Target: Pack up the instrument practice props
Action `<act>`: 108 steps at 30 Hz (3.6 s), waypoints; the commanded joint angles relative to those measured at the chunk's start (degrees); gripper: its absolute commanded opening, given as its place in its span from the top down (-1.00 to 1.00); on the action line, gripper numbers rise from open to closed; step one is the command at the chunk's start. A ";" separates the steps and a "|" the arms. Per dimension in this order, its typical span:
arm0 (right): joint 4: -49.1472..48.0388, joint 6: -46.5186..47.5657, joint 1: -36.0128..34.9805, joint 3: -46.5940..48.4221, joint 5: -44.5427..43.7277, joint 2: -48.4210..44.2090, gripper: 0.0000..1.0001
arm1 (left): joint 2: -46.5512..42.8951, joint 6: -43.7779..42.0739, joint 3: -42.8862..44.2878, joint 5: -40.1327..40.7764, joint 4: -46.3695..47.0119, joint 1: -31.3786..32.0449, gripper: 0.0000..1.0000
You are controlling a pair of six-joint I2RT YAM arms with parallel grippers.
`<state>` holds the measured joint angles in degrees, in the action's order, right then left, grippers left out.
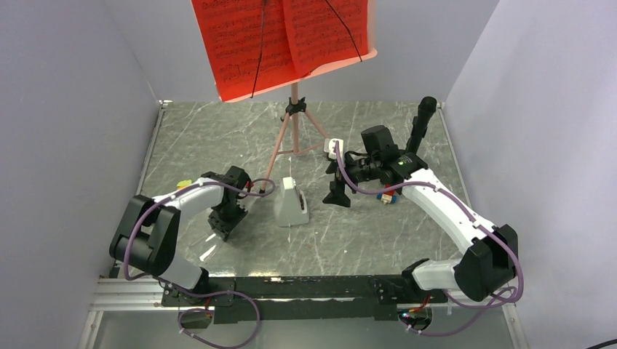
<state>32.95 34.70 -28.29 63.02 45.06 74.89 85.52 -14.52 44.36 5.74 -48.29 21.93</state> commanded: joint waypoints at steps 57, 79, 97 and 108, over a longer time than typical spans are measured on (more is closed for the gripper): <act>-4.76 -18.92 -12.39 19.83 -10.05 3.83 -1.00 | -15.01 27.46 13.51 -30.02 -4.85 -26.15 -0.99; 4.77 -40.07 -35.12 40.71 -28.11 34.94 -1.00 | -33.69 36.87 28.20 2.21 -5.76 -39.69 -0.99; 11.97 -61.47 -39.30 43.67 -47.51 50.77 -0.80 | -34.96 36.65 25.91 -5.19 -4.14 -39.92 -0.99; 13.03 -66.49 -38.94 45.55 -46.08 55.92 -0.79 | -38.84 37.82 20.22 -10.37 -4.06 -43.45 -0.99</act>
<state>45.01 -28.62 -67.29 105.08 -0.93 129.34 48.64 21.12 67.05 -1.48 -53.76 -20.53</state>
